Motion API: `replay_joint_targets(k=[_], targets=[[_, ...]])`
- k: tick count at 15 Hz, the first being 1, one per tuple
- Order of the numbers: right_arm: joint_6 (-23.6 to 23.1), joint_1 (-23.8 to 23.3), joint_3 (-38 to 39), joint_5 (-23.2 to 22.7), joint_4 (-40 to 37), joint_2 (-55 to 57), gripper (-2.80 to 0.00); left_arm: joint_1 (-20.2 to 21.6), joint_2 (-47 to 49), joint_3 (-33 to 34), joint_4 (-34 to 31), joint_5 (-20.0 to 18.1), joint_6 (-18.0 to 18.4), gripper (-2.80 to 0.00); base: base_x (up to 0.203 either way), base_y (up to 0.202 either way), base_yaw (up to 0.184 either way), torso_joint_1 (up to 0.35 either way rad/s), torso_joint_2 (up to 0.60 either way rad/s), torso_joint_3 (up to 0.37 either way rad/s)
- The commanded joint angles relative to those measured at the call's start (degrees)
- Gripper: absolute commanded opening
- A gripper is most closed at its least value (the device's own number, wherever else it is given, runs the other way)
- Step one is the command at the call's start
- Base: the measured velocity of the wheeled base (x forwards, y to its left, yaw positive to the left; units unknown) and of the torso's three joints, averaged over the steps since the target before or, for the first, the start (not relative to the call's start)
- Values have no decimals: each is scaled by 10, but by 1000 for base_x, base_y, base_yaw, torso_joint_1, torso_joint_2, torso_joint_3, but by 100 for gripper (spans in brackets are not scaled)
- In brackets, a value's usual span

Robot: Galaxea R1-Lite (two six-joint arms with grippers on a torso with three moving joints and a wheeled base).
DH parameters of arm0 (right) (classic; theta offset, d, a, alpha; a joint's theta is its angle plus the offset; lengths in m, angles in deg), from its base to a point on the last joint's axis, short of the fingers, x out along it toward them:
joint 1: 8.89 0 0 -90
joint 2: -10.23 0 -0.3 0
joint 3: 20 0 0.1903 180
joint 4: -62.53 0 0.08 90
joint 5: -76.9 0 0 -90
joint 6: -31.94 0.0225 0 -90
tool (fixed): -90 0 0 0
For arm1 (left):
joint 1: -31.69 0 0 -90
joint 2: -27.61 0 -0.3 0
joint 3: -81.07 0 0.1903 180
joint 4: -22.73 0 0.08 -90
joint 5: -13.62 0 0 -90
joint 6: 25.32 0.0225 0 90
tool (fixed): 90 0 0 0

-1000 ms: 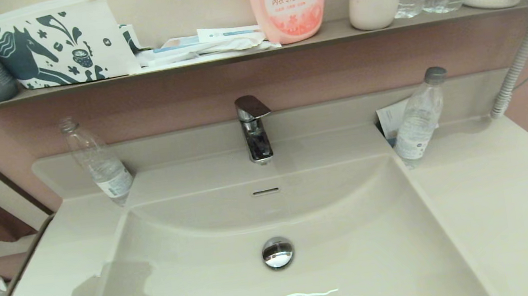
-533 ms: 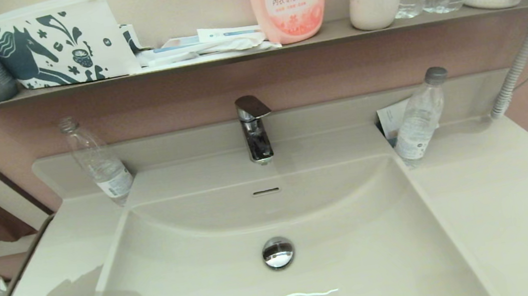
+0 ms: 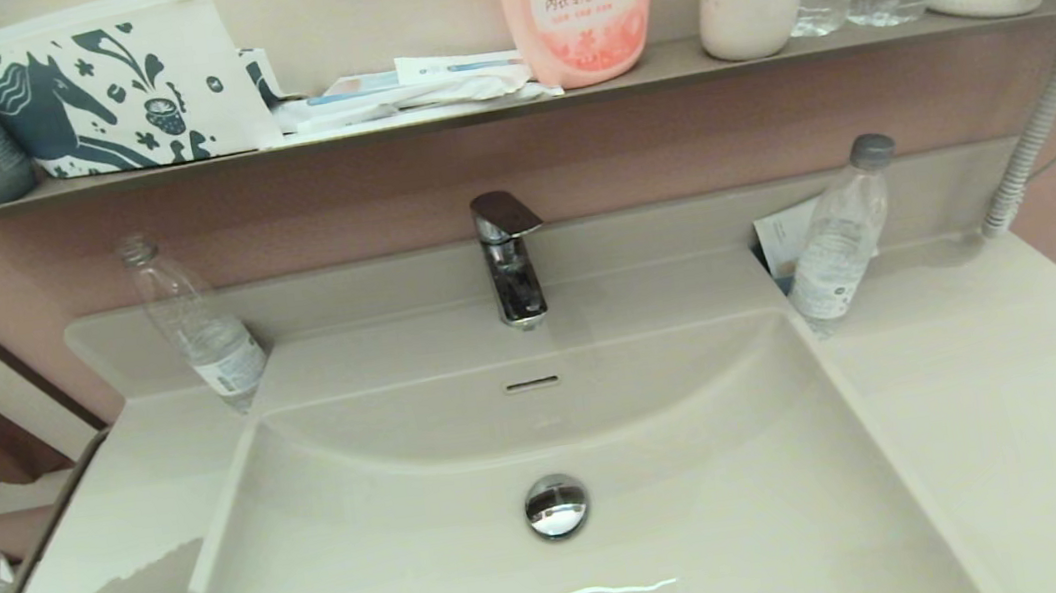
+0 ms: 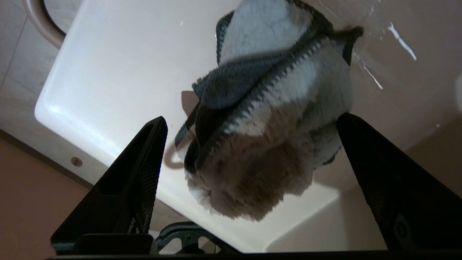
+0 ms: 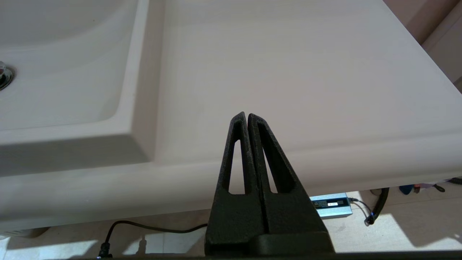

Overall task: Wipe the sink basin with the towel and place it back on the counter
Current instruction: Pick up the cloth

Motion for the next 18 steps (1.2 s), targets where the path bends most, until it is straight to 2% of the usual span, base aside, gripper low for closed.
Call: replay_joint_targets(k=[1, 9, 12, 14, 15, 16, 17, 18], targets=[[0, 0, 0, 0, 0, 1, -280, 17, 22, 11, 14, 0, 5, -280, 0, 0, 0, 0, 0, 0], [0, 0, 0, 0, 0, 1, -280, 24, -30, 28, 15, 5, 27, -280, 0, 0, 0, 0, 0, 0], [0, 0, 0, 0, 0, 1, -280, 24, -104, 22, 11, 14, 49, -280, 0, 0, 0, 0, 0, 0], [0, 0, 0, 0, 0, 1, -280, 23, -175, -13, -28, 16, 64, -280, 0, 0, 0, 0, 0, 0], [0, 0, 0, 0, 0, 1, -280, 21, -208, -53, -74, 12, 68, -280, 0, 0, 0, 0, 0, 0], [0, 0, 0, 0, 0, 1, -280, 7, -238, -89, -113, 2, 70, -280, 0, 0, 0, 0, 0, 0], [0, 0, 0, 0, 0, 1, -280, -27, -254, -113, -139, -5, 70, -280, 0, 0, 0, 0, 0, 0], [0, 0, 0, 0, 0, 1, -280, -78, -264, -137, -168, -7, 64, -280, 0, 0, 0, 0, 0, 0]])
